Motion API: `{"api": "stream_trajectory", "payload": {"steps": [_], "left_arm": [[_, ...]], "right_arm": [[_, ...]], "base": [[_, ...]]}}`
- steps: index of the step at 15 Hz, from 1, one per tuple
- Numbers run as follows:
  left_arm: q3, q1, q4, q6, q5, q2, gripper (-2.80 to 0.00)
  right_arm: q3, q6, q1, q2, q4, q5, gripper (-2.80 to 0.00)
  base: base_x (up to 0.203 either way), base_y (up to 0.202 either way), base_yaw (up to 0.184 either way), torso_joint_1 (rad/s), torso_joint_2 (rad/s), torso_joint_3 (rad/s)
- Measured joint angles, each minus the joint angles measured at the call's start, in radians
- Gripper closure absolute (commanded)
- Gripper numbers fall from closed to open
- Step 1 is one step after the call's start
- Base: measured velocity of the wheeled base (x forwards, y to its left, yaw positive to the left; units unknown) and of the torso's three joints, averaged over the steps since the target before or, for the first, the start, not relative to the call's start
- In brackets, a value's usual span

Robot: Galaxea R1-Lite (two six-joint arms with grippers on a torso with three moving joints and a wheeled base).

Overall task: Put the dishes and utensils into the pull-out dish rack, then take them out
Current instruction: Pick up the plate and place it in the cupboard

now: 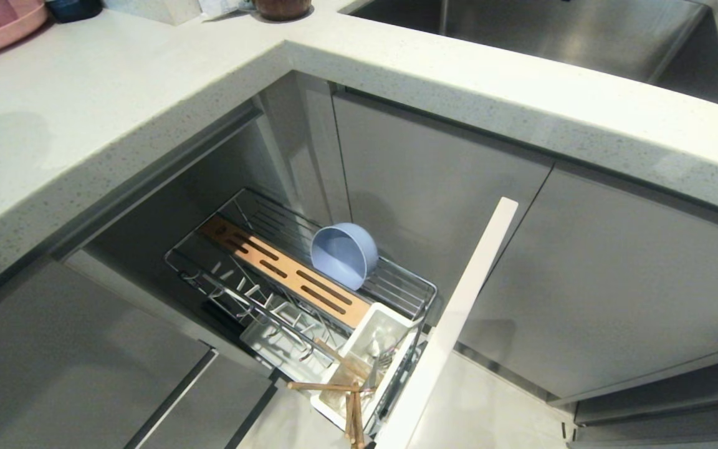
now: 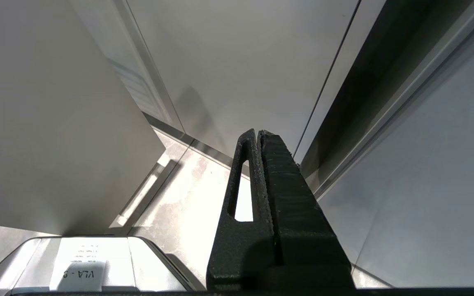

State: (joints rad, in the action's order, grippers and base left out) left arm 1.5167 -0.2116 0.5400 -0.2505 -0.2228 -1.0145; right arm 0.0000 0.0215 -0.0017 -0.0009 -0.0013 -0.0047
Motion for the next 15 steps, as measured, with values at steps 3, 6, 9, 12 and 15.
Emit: {"api": "stream_trajectory", "payload": {"steps": [3,6,9,12,15], "left_arm": [[0.048,-0.045,-0.004,-0.088,0.000,0.023,0.00],[0.074,-0.109,-0.076,-0.163,-0.001,0.031,0.00],[0.087,-0.189,-0.215,-0.242,-0.002,0.026,0.00],[0.099,-0.276,-0.299,-0.317,-0.006,0.019,0.00],[0.101,-0.382,-0.306,-0.387,-0.006,0.016,0.00]], "right_arm": [[0.000,0.000,0.000,0.000,0.000,0.000,0.00],[0.000,0.000,0.000,0.000,0.000,0.000,0.00],[0.000,0.000,0.000,0.000,0.000,0.000,0.00],[0.000,0.000,0.000,0.000,0.000,0.000,0.00],[0.000,0.000,0.000,0.000,0.000,0.000,0.00]], "base": [[0.000,0.000,0.000,0.000,0.00,0.000],[0.000,0.000,0.000,0.000,0.00,0.000],[0.000,0.000,0.000,0.000,0.00,0.000],[0.000,0.000,0.000,0.000,0.00,0.000],[0.000,0.000,0.000,0.000,0.00,0.000]]}}
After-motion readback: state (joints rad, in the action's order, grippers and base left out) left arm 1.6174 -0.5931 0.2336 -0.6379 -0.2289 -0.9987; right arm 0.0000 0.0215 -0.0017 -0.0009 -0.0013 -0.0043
